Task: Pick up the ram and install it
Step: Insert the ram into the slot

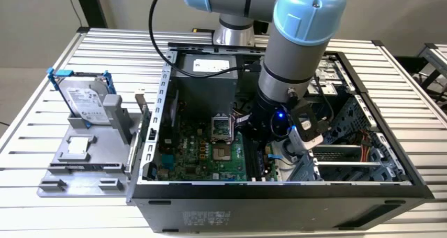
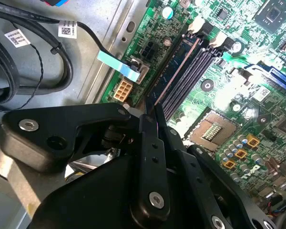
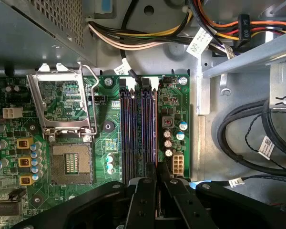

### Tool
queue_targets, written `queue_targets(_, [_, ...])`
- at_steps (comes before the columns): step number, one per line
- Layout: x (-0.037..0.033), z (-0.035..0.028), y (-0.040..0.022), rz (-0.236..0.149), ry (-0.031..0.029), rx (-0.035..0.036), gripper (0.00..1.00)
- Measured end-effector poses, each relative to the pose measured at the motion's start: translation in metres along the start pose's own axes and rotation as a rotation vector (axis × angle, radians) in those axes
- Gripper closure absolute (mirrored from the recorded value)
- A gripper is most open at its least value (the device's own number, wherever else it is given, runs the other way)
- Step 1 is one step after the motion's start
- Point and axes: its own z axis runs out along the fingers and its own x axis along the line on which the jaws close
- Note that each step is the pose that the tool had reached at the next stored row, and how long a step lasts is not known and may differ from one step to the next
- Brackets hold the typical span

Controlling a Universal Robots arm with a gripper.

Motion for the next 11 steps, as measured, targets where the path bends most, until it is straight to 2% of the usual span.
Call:
queue_targets(1, [0.0000, 0.0001, 0.0000, 0.000, 0.0001, -0.0001, 0.00])
queue_targets(4, [0.0000, -0.0002, 0.0000, 0.000, 0.0000, 0.0001, 0.00])
queue_targets(11, [-0.0005, -0.0313, -0.0001, 0.004, 0.0001, 0.0002, 0.00])
